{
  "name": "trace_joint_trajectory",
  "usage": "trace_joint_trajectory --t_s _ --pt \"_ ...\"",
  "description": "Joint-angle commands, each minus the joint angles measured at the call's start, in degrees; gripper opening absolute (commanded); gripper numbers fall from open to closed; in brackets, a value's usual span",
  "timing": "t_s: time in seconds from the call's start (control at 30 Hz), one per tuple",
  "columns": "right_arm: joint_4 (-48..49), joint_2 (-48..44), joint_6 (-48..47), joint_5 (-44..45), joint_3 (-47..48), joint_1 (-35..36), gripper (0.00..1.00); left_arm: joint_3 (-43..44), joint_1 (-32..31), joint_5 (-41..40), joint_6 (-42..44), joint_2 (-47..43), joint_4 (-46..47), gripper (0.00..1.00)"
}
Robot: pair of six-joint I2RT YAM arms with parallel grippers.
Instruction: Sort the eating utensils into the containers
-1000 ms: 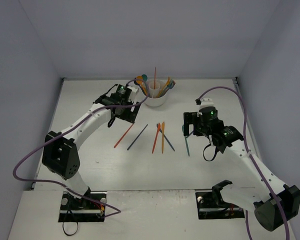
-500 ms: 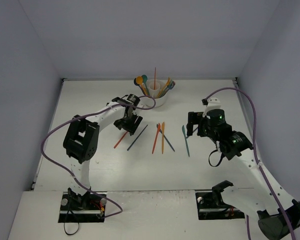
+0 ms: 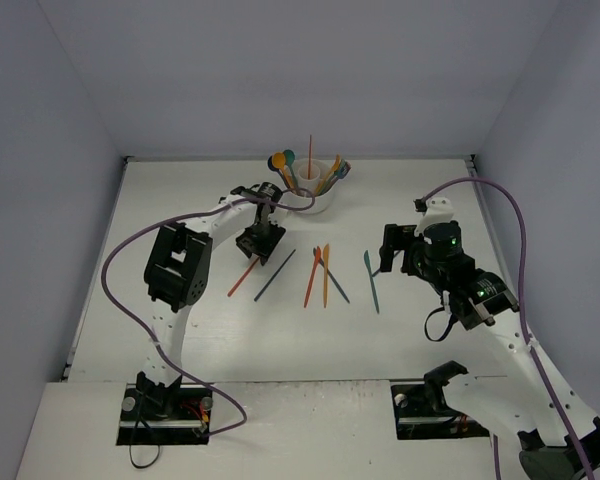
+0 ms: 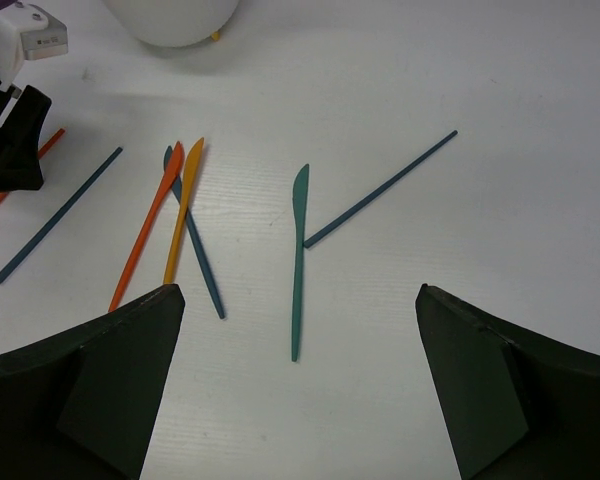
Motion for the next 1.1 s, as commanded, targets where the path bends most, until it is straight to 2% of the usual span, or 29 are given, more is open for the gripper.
trace_joint_trajectory --t_s 0.0,0.17,0.47,0.6,0.83,1.07 --pt "1.59 0.05 0.56 1.93 2.7 -0.43 1.0 2.17 2.42 1.54 1.99 0.08 -2.56 0.39" --pt "1.59 0.47 0.47 2.45 2.62 -0.34 1.0 0.9 3.06 2.77 2.17 1.04 -3.01 0.26" --pt "1.57 2.64 0.28 2.47 2.79 -0.42 1.0 -1.02 1.62 2.23 1.74 1.25 -2.84 0.11" --pt "1.59 3.04 0.34 2.33 2.57 -0.38 1.0 -1.78 1.3 1.0 0.46 1.23 -2.79 0.01" --pt "1.59 2.05 0.09 2.63 2.64 -0.4 1.0 0.15 1.47 0.01 0.79 -3.85 -2.83 0.0" --pt "1.59 0.83 0.47 2.0 2.72 -0.34 1.0 11.22 1.56 0.24 -2.25 -12.01 -1.4 0.0"
